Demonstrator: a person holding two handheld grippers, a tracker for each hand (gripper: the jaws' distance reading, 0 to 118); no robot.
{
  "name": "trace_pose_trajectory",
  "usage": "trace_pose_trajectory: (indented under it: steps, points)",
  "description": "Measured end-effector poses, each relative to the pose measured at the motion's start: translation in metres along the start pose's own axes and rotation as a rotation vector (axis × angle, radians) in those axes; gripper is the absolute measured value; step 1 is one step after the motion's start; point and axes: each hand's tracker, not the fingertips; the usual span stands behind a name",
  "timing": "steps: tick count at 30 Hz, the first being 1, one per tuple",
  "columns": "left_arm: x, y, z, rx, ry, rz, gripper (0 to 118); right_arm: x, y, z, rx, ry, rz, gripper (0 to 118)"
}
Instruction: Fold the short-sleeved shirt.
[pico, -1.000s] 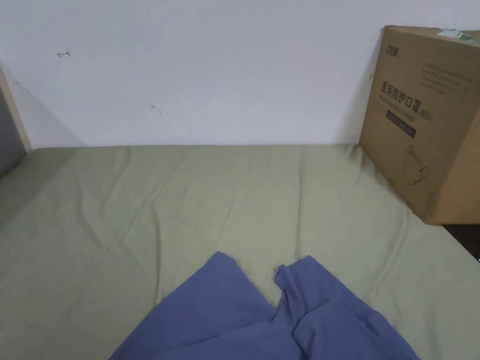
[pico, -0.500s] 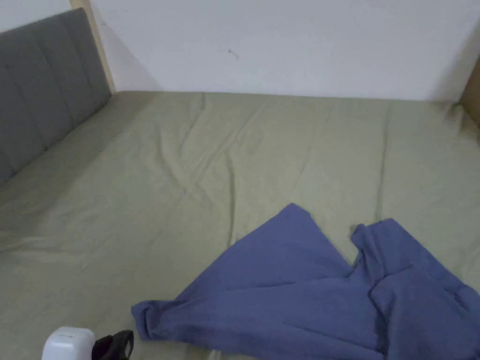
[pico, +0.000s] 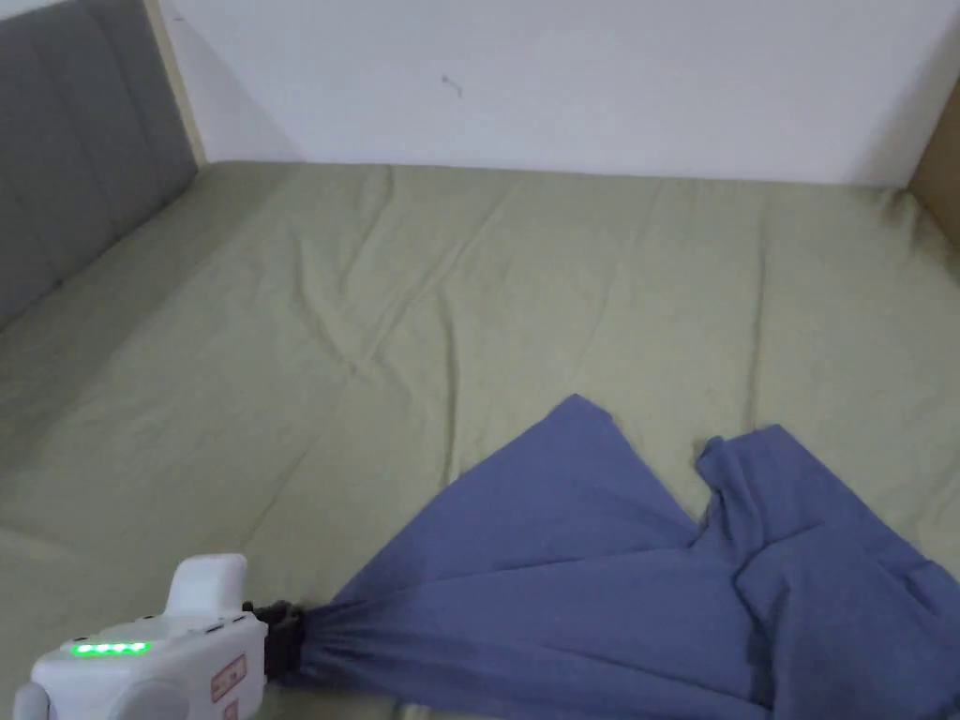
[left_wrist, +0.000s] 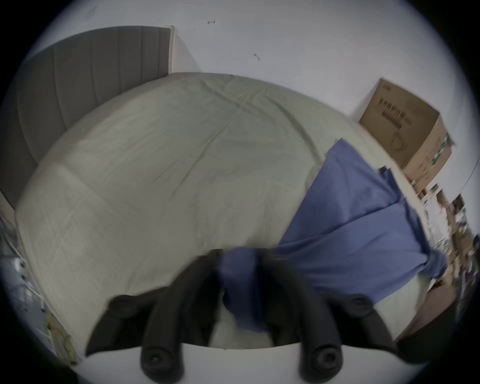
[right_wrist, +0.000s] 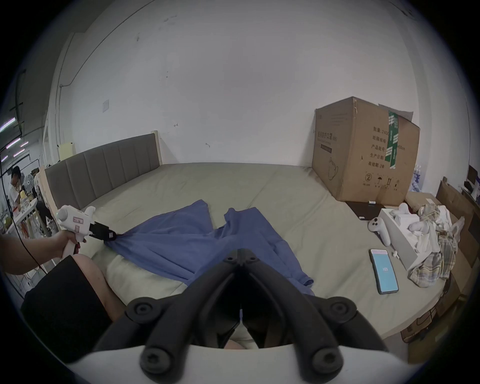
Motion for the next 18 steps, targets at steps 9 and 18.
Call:
trace_pose_trajectory:
  steps: [9,18]
  points:
    - [0.007,-0.025,0.049,0.002,-0.111,0.007,4,0.052,0.032,-0.105,-0.179,0.041,0.016,0]
    - [0.01,-0.025,0.055,0.004,-0.084,-0.061,4,0.112,0.053,-0.337,-0.534,0.03,-0.129,82]
